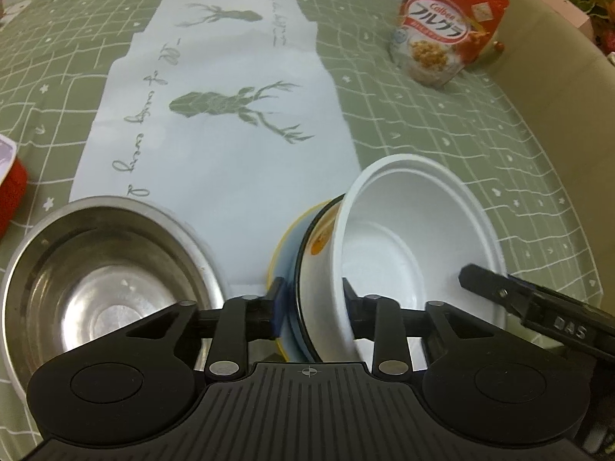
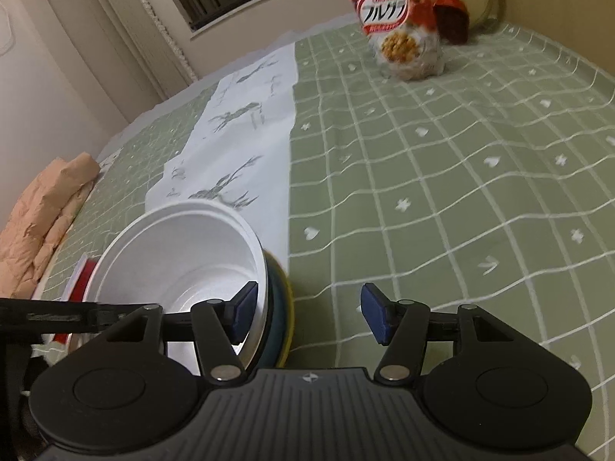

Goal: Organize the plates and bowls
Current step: 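Grasp the rim of the stacked bowls with both tools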

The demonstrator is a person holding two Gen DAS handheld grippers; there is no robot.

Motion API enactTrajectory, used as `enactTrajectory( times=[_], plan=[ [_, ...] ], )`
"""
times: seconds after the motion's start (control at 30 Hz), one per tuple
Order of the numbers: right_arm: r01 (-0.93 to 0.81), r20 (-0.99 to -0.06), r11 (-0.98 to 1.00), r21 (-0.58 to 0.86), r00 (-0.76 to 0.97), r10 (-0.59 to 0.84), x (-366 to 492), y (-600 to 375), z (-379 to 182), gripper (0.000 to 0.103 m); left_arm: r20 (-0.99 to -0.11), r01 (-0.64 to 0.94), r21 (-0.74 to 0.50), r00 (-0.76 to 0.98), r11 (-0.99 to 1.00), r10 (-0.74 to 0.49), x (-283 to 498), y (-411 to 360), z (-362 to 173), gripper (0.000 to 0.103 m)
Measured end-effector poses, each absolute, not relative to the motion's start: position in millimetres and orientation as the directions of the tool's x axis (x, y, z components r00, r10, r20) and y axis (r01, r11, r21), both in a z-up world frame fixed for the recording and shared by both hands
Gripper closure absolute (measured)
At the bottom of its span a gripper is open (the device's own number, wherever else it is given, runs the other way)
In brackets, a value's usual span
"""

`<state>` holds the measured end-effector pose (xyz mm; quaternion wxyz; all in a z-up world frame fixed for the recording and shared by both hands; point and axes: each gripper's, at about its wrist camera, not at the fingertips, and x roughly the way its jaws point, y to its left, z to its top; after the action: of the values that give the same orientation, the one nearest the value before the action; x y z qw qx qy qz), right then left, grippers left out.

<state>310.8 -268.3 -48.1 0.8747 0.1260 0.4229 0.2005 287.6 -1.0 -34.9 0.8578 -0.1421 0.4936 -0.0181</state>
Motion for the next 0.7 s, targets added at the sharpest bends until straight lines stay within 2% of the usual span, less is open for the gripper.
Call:
enactTrajectory(
  times=[0.13, 0.33, 0.4, 0.57, 0.7],
  plan=[
    [-0.269, -0.699, 0.85, 0.453, 0.485, 0.526, 312.9, -260.1, -55.1, 0.046, -0.842, -0.108, -0.259, 0.513, 0.96, -0.169, 286.1, 2.5, -35.6, 0.079],
    [-0.265, -0.72, 0.827, 0.496, 0.408, 0.562, 320.0, -244.5, -69.0, 0.046, -0.84, -0.077, -0.217, 0.523, 0.973, -0.146, 280.0, -0.2, -27.5, 0.077],
    [-0.266, -0.725, 0.826, 0.498, 0.394, 0.564, 321.1, -239.5, -72.3, 0.046, -0.839, -0.071, -0.198, 0.528, 0.978, -0.132, 278.7, 0.4, -24.5, 0.074],
    [-0.269, -0.736, 0.822, 0.502, 0.367, 0.569, 322.5, -229.3, -78.2, 0.046, -0.844, -0.069, -0.173, 0.524, 0.982, -0.112, 281.3, 5.5, -26.6, 0.061],
    [-0.266, -0.741, 0.823, 0.501, 0.36, 0.567, 322.0, -226.5, -81.6, 0.046, -0.851, -0.07, -0.188, 0.509, 0.98, -0.127, 286.0, 8.7, -33.6, 0.061]
  ],
)
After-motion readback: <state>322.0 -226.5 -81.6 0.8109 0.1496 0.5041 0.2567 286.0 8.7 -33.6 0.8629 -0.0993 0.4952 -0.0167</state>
